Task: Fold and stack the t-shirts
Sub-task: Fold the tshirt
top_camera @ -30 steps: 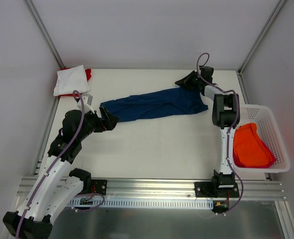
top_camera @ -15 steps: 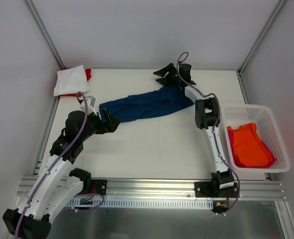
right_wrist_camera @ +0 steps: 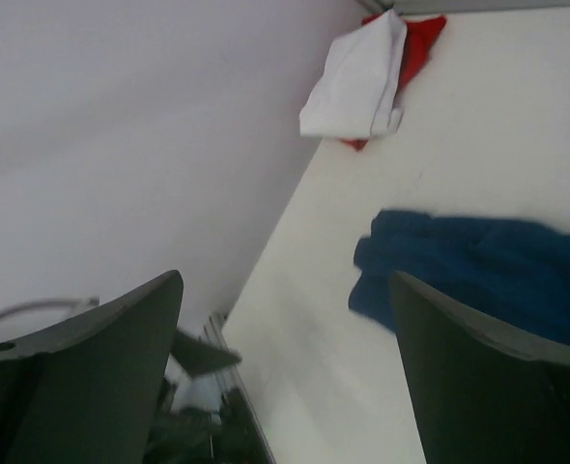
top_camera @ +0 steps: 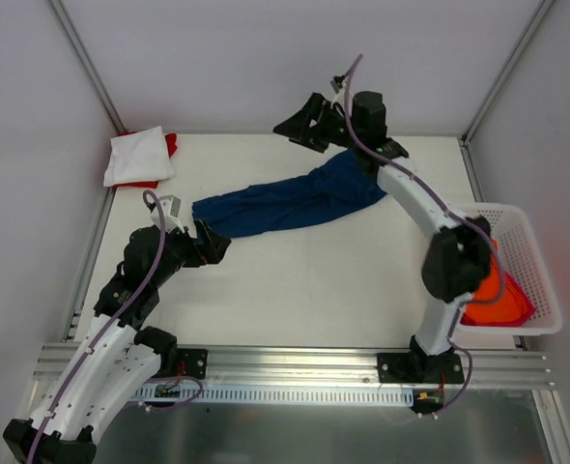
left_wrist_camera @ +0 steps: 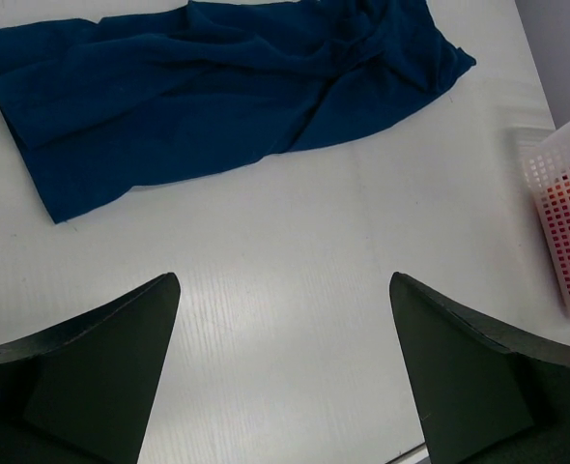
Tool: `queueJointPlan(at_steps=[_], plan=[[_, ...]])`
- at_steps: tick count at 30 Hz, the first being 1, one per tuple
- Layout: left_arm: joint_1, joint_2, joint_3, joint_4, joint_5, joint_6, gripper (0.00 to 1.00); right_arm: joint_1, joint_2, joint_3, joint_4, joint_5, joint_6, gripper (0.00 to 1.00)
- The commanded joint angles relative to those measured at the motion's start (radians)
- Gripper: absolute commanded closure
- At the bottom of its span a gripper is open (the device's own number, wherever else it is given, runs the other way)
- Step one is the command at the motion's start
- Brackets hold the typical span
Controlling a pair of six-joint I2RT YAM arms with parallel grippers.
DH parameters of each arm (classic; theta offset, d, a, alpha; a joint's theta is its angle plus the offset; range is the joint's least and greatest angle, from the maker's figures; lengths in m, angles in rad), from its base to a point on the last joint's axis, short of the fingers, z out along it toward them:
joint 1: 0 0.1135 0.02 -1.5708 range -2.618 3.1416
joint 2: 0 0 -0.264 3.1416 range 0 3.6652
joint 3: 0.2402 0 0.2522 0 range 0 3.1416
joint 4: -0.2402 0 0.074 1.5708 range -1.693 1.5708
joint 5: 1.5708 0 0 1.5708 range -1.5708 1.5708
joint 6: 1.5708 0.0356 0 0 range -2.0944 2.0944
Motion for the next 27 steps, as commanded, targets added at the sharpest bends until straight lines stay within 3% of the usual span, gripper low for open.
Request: queueJointPlan(at_steps=[1,2,5,8,9,10,11,12,16,19,27], plan=[[-0.012,-0.002,-0.029,0.017,-0.060,-0.034,0.09,0.012,-0.294,-0.407,0.046,0.081,-0.125,0.09],[-0.019,0.005,-0.029,0.017,-0.077,-0.036,0.09,0.013,-0.347,-0.595,0.105,0.087,-0.100,0.08],[-0.030,0.132,0.016,0.041,-0.219,0.000,0.09,0.056,-0.542,-0.861,0.114,0.209,-0.124,0.09],[-0.032,0.270,0.107,0.029,-0.224,0.007,0.11,0.159,-0.628,-0.946,0.082,0.304,-0.132,0.16],[-0.036,0.280,0.116,0.031,-0.213,-0.026,0.12,0.187,-0.619,-0.948,0.080,0.311,-0.129,0.26],[-0.042,0.280,0.121,0.034,-0.213,-0.037,0.12,0.210,-0.562,-0.930,0.072,0.312,-0.123,0.69],[-0.056,0.265,0.129,0.034,-0.224,-0.039,0.12,0.254,-0.520,-0.904,0.053,0.321,-0.103,0.94],[-0.059,0.245,0.130,0.034,-0.223,-0.043,0.12,0.273,-0.474,-0.873,0.043,0.317,-0.097,0.99],[-0.059,0.105,0.130,0.026,-0.207,-0.028,0.10,0.374,-0.218,-0.600,-0.029,0.301,-0.089,1.00],[-0.061,0.050,0.164,-0.047,-0.253,0.012,0.10,0.440,-0.023,-0.271,-0.108,0.294,-0.068,0.99],[-0.061,-0.070,0.132,-0.129,-0.183,-0.009,0.11,0.518,0.411,0.156,-0.098,0.213,0.043,0.99]])
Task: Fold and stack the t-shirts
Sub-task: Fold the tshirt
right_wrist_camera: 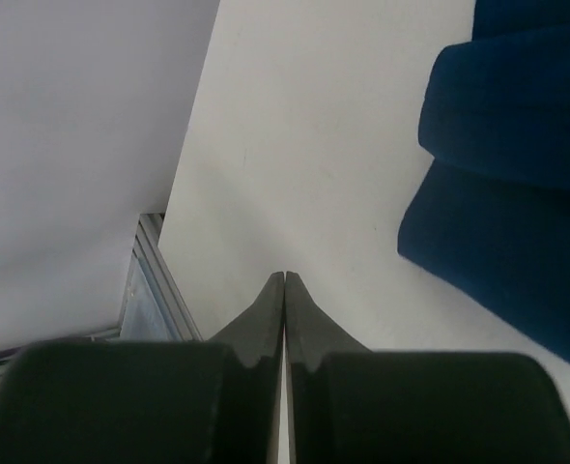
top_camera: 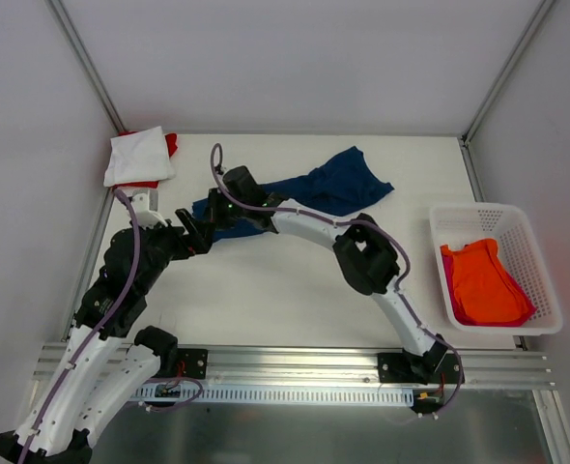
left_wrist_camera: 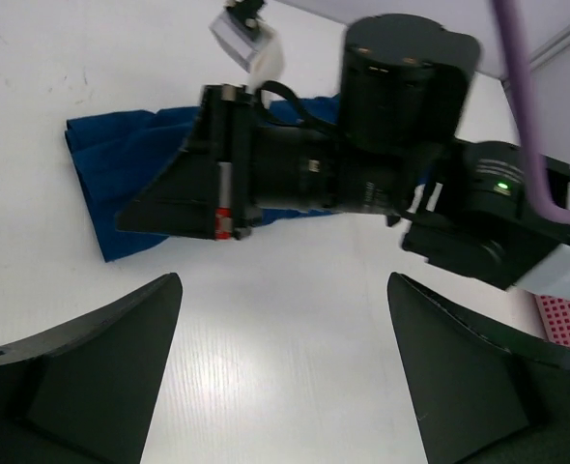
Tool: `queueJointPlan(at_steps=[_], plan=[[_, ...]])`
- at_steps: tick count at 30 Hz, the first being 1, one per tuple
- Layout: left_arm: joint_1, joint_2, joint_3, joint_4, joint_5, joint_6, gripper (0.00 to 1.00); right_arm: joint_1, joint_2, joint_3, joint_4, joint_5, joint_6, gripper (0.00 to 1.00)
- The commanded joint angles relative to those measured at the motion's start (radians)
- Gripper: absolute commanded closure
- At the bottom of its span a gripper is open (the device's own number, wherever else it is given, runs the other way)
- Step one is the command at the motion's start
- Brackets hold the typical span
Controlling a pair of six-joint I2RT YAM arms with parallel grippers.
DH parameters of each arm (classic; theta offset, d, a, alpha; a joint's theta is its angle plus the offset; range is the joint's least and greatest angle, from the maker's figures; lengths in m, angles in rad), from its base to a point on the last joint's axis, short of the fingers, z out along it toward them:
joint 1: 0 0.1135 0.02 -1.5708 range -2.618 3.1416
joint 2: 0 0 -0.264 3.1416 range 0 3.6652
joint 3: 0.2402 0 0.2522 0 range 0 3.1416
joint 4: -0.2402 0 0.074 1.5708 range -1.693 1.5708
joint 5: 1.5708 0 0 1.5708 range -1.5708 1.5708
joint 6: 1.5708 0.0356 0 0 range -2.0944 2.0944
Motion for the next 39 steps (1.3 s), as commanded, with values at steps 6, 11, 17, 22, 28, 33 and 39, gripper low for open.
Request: queueJointPlan(at_steps=[6,11,17,22,28,33,39], plan=[[-0.011,-0.125,-0.060,-0.078,0.081,-0.007,0.12,-0.023,0.238,0.236,0.087,-0.067,0.120,0.99],[-0.011,-0.174,-0.052,-0.127,0.130,-0.010,0.13,-0.092,0.315,0.319,0.153,-0.104,0.157,1.00],[-0.011,-0.243,-0.078,-0.144,0.156,-0.009,0.13,-0.141,0.312,0.356,0.150,-0.109,0.163,0.99],[-0.011,-0.217,-0.066,-0.142,0.155,-0.012,0.13,-0.154,0.281,0.229,0.223,-0.133,0.186,0.99],[-0.011,-0.165,-0.046,-0.133,0.153,-0.015,0.13,-0.148,0.230,0.013,0.328,-0.135,0.212,1.00],[-0.011,-0.165,-0.049,-0.127,0.152,-0.010,0.13,-0.108,0.189,-0.078,0.313,-0.116,0.185,0.99],[-0.011,-0.186,-0.066,-0.128,0.147,-0.015,0.12,-0.043,0.080,-0.315,0.389,-0.087,0.192,0.99]])
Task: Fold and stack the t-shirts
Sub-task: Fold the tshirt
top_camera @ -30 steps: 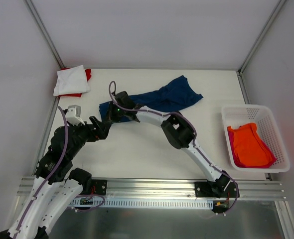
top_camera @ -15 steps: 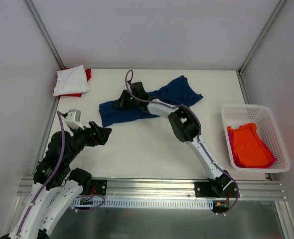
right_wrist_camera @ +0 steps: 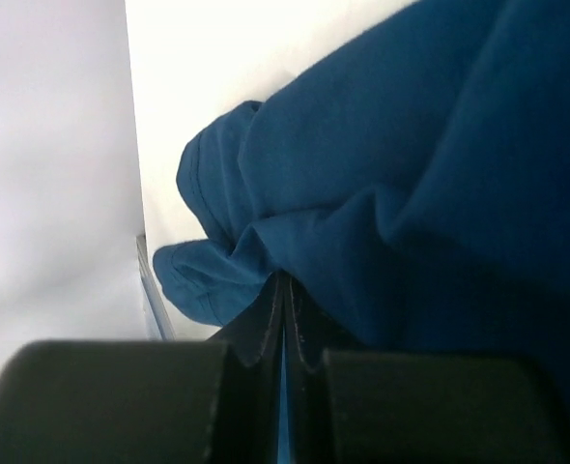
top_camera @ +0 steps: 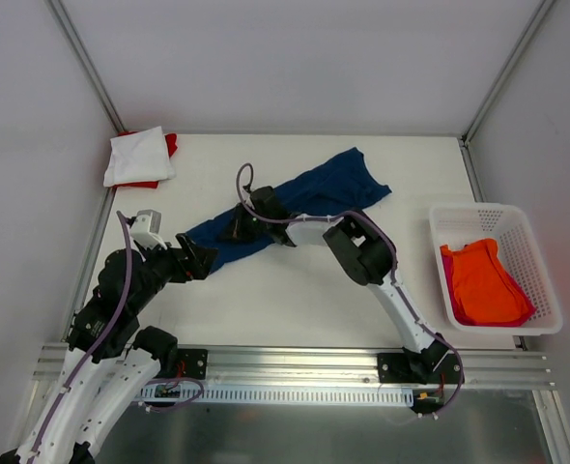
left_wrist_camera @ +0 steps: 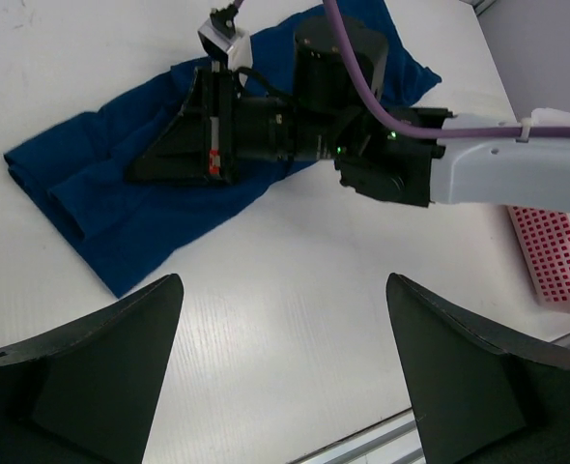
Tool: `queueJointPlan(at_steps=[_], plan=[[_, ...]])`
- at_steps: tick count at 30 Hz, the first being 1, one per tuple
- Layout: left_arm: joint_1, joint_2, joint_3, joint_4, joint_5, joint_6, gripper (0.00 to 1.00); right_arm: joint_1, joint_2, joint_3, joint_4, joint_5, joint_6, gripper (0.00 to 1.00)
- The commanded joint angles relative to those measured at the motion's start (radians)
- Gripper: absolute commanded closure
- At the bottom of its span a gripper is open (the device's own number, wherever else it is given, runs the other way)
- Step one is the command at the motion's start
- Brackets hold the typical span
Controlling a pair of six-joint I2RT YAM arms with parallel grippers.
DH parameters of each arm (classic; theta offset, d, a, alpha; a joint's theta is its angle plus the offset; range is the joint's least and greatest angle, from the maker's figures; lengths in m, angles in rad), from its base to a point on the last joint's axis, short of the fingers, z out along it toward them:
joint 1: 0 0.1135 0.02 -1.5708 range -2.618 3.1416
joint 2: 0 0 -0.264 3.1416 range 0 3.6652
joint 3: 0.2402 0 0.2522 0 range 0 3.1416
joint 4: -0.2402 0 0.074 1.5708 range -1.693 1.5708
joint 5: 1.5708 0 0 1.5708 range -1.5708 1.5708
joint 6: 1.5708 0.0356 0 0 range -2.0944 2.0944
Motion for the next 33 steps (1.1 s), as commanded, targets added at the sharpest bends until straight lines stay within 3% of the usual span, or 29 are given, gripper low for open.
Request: queueJointPlan(at_steps=[1,7,19,22,27,30,31,33], plan=[[-0.011,-0.012,0.004,0.022,0.009,-0.009,0.12,0.068,-0.086,-0.174,0.017,0.019,-0.009,1.00],[-0.009,0.004,0.003,0.023,-0.008,-0.009,0.12,0.191,-0.275,-0.509,0.168,0.094,0.026,1.00],[-0.011,0.037,-0.019,0.058,0.003,-0.006,0.11,0.464,-0.722,-1.213,0.169,0.442,0.141,1.00],[-0.011,0.049,-0.025,0.075,0.011,-0.007,0.11,0.522,-0.840,-1.252,0.040,0.552,0.143,0.99],[-0.011,0.081,-0.037,0.106,0.035,-0.006,0.11,0.625,-1.034,-1.129,-0.440,0.736,0.089,0.99],[-0.011,0.104,-0.045,0.131,0.044,-0.003,0.12,0.679,-1.160,-1.019,-0.681,0.905,0.074,0.81],[-0.011,0.107,-0.046,0.134,0.047,-0.003,0.12,0.691,-1.189,-0.967,-0.732,0.937,0.074,0.50],[-0.011,0.116,-0.054,0.152,0.055,-0.003,0.12,0.734,-1.272,-0.916,-0.878,1.031,0.077,0.27]])
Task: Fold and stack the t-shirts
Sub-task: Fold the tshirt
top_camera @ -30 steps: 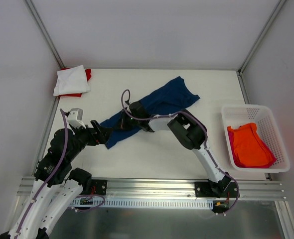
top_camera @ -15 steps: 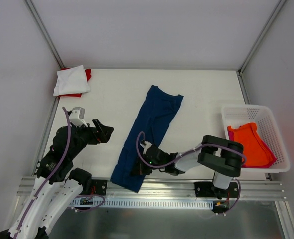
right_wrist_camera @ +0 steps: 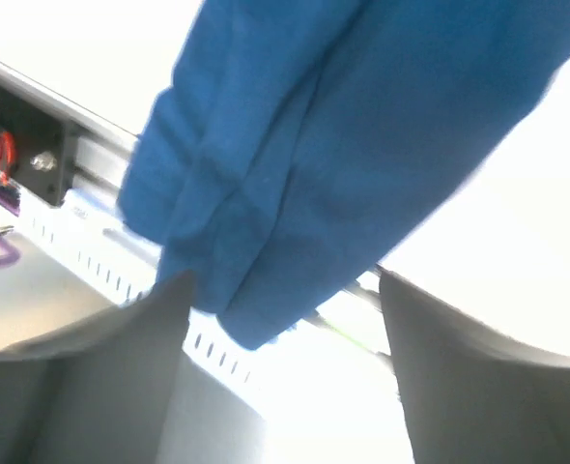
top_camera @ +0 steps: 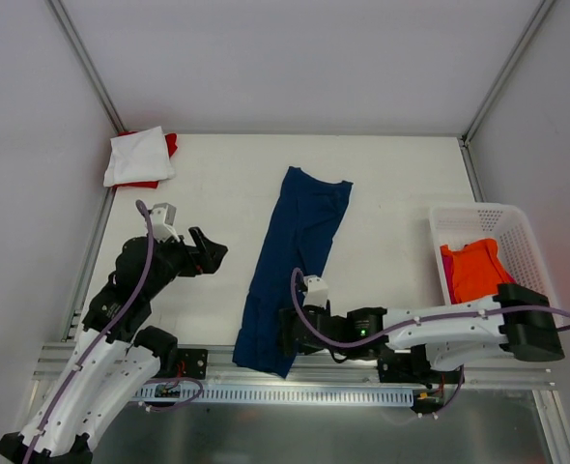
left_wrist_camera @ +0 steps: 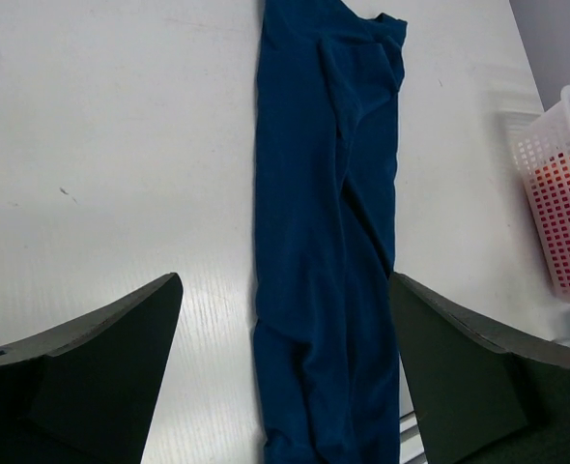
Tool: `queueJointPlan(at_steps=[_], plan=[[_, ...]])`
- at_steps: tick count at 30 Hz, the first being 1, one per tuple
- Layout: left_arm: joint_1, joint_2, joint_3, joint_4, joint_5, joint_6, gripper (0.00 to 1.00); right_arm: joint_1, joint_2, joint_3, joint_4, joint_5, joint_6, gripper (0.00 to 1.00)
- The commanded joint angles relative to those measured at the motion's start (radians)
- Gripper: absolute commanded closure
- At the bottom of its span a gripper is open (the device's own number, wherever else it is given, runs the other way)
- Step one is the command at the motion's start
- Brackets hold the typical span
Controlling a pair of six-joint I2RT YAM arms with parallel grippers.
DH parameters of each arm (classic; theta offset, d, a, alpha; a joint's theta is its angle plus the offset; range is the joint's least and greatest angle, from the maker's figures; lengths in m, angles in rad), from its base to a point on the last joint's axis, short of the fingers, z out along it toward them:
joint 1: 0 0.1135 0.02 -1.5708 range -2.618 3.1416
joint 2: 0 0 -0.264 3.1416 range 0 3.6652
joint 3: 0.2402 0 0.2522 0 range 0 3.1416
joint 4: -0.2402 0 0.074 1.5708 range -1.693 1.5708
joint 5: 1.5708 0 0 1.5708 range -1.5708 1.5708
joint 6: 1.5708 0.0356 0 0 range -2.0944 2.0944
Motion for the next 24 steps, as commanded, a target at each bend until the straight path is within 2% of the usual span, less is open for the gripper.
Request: queueJointPlan(at_steps=[1,3,7,9,10,11,12,13,14,15,18,21,22,24], plan=[[-0.011,0.014,-0.012,0.072,0.032,-0.002,0.11,0.057,-0.132,0.152,-0.414,0.257,-0.016,0.15],[-0.011,0.029,-0.023,0.098,0.036,-0.004,0.11,0.097,-0.190,0.199,-0.476,0.329,-0.016,0.09],[-0.011,0.104,-0.040,0.205,0.055,-0.010,0.11,0.151,-0.233,0.278,-0.608,0.415,-0.005,0.07],[-0.009,0.222,-0.025,0.290,0.084,0.005,0.13,0.166,-0.240,0.279,-0.631,0.441,0.031,0.07],[-0.011,0.280,-0.008,0.318,0.140,0.016,0.18,0.171,-0.243,0.271,-0.639,0.445,0.041,0.07],[-0.011,0.337,0.036,0.347,0.179,0.028,0.28,0.175,-0.247,0.260,-0.641,0.445,0.068,0.07],[-0.011,0.465,0.065,0.398,0.217,0.048,0.43,0.177,-0.252,0.234,-0.641,0.445,0.087,0.07],[-0.012,0.536,0.104,0.414,0.255,0.054,0.47,0.182,-0.253,0.220,-0.642,0.442,0.100,0.07],[-0.015,0.677,0.192,0.417,0.320,0.059,0.57,0.191,-0.258,0.208,-0.644,0.441,0.117,0.07],[-0.018,0.748,0.240,0.435,0.349,0.067,0.74,0.195,-0.261,0.184,-0.650,0.445,0.157,0.07],[-0.049,1.000,0.519,0.461,0.466,0.113,0.89,0.247,-0.285,0.147,-0.680,0.461,0.240,0.09],[-0.064,1.202,0.668,0.470,0.604,0.149,0.92,0.281,-0.290,0.121,-0.710,0.483,0.316,0.09],[-0.064,1.253,0.769,0.469,0.630,0.153,0.99,0.303,-0.292,0.116,-0.714,0.486,0.337,0.09],[-0.064,1.392,0.866,0.446,0.665,0.153,1.00,0.320,-0.284,0.110,-0.725,0.494,0.369,0.10]])
